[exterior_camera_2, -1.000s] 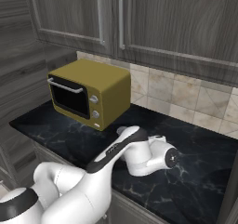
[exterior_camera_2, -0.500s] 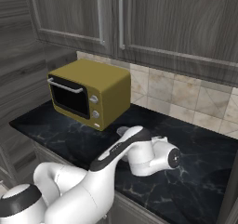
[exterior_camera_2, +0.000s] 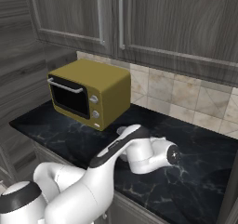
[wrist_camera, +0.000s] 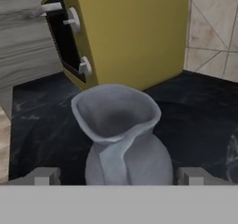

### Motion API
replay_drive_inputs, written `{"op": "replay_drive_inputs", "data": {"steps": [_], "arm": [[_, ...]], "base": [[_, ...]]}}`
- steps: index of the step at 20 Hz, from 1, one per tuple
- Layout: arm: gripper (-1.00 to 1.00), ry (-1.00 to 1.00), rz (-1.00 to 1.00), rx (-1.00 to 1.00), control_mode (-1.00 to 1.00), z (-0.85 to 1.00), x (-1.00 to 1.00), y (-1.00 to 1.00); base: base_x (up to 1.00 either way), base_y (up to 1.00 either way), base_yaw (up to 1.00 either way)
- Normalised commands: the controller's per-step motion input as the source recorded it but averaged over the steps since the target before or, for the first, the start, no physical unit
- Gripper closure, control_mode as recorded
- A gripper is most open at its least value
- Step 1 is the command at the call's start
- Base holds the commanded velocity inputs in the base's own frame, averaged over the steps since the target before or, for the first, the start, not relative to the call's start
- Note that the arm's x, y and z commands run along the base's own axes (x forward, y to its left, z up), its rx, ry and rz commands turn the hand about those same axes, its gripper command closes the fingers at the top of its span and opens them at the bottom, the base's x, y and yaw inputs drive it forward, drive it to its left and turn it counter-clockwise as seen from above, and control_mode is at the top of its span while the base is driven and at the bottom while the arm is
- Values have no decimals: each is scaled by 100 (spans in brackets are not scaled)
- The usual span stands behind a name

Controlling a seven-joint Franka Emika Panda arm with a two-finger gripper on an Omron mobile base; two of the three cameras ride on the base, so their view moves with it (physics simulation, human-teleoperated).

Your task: Move the chicken breast and apple from the top shelf to the second highest shelf to make space. Then, place the pitcher from the counter on the cleared top shelf.

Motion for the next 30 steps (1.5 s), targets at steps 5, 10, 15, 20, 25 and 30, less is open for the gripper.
{"op": "replay_drive_inputs", "data": {"steps": [5,10,15,20,25,30], "arm": [[-100,3,0,0,-100,-13,0,13],[-100,0,0,0,-100,-12,0,2],[-100,0,0,0,-100,-6,4,0],[-100,0,0,0,-100,-2,5,0],[-100,0,0,0,-100,-4,3,0],[-100,0,3,0,-100,-17,0,0]], "base": [[0,0,0],[0,0,0],[0,0,0],[0,0,0],[0,0,0],[0,0,0]]}}
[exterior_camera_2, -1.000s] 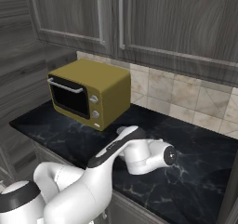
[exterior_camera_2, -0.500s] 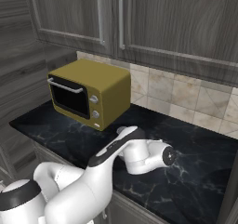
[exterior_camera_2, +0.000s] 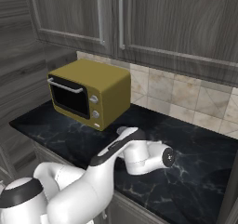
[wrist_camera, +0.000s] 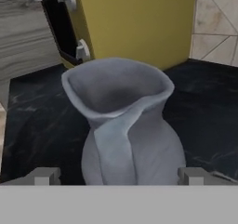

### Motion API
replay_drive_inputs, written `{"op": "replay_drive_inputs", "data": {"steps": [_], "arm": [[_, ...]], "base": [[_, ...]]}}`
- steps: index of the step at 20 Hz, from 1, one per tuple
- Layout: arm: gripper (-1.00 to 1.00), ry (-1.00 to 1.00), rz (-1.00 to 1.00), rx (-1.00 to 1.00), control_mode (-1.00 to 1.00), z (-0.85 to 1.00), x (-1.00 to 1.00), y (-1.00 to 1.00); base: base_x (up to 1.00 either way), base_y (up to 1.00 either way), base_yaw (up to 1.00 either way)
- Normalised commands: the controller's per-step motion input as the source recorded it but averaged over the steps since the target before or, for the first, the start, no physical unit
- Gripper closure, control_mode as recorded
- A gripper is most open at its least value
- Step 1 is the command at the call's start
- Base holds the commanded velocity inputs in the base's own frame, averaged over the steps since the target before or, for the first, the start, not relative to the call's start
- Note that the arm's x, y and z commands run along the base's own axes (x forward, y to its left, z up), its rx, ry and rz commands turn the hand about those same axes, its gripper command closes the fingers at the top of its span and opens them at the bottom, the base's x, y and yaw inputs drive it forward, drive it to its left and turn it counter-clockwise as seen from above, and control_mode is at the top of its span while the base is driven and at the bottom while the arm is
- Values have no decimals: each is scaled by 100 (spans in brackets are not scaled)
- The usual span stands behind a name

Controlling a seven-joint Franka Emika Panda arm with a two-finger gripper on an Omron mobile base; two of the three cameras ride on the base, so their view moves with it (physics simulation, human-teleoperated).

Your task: Move the chicken breast and apple from the top shelf to the second highest shelf to make space. Then, place the pitcher from the counter on the cleared top shelf.

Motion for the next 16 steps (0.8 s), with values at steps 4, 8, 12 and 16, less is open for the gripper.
{"op": "replay_drive_inputs", "data": {"steps": [4,8,12,16], "arm": [[-100,-4,8,0,-100,-23,3,0],[-100,-7,9,1,-100,-19,6,0],[-100,-7,9,2,-100,-8,5,0],[-100,-6,8,1,-100,0,0,0]], "base": [[0,0,0],[0,0,0],[0,0,0],[0,0,0]]}}
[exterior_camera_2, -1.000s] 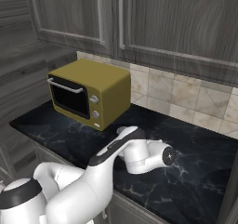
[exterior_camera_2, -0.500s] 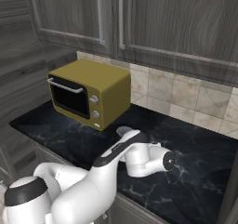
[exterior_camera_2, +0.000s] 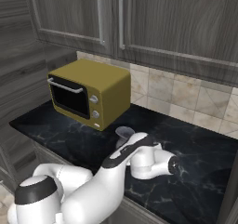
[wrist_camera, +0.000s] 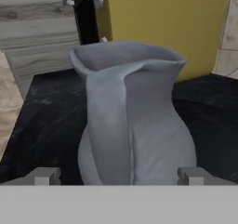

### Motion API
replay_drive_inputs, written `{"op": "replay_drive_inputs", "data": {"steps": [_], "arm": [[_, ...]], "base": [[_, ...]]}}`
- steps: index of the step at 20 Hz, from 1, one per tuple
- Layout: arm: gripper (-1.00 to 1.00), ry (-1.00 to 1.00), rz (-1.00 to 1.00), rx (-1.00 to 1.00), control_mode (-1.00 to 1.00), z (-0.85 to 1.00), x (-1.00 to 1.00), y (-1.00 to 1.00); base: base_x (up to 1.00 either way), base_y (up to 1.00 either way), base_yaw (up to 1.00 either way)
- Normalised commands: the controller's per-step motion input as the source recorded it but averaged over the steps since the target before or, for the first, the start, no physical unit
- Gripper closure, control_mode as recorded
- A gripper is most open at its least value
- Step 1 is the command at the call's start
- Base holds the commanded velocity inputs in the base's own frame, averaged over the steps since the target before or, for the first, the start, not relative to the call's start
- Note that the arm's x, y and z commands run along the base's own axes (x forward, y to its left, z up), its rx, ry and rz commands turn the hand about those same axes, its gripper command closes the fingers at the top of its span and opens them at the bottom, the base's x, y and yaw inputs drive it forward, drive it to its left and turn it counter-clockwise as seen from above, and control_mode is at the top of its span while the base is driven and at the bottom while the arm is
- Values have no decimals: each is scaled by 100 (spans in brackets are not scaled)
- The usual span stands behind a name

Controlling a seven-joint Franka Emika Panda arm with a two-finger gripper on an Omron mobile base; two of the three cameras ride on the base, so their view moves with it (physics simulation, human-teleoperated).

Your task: Move the chicken breast and apple from the top shelf to the second highest shelf to make space. Then, place the pitcher from the counter on the cleared top shelf.

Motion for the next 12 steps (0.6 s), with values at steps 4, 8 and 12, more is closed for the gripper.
{"op": "replay_drive_inputs", "data": {"steps": [4,8,12], "arm": [[-100,-4,6,1,-100,0,0,0],[-100,-1,5,1,-100,0,0,0],[-100,0,3,1,-100,2,0,0]], "base": [[0,0,0],[0,0,0],[0,0,0]]}}
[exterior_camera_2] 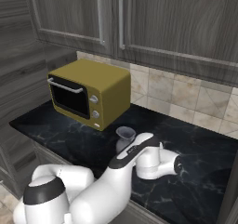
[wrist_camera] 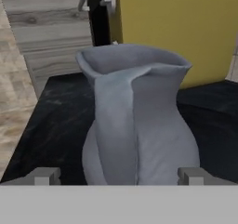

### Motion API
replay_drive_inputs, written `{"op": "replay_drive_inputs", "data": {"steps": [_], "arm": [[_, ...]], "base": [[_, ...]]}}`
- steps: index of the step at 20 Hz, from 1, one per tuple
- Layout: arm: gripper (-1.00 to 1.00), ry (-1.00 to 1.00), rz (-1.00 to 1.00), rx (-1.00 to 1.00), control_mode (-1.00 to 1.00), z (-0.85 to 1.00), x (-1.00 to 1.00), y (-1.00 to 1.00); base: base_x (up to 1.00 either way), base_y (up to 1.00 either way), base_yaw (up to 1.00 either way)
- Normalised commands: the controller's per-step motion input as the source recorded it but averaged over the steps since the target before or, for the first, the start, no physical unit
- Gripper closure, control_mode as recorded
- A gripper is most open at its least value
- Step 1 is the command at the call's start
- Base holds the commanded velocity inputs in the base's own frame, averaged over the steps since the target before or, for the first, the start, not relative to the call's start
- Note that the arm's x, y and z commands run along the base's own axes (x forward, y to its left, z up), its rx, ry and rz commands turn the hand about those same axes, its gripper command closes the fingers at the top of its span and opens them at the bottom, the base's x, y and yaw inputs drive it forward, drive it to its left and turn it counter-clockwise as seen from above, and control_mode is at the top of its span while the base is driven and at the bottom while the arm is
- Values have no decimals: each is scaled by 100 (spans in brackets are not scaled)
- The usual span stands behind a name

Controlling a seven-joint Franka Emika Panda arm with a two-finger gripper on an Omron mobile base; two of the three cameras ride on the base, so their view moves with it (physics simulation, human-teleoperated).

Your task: Move the chicken breast and apple from the top shelf to the second highest shelf to make space. Then, place the pitcher from the counter on the cleared top shelf.

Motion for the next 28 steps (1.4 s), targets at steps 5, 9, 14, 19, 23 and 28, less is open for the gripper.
{"op": "replay_drive_inputs", "data": {"steps": [5,9,14,19,23,28], "arm": [[-100,0,2,1,-100,7,0,0],[-100,0,0,0,-100,15,0,0],[-100,0,0,0,-100,21,0,0],[-100,0,0,0,-100,7,2,1],[100,0,1,0,-100,0,7,13],[100,0,1,0,-100,0,8,21]], "base": [[0,0,0],[0,0,0],[0,0,0],[0,0,0],[0,0,0],[0,0,0]]}}
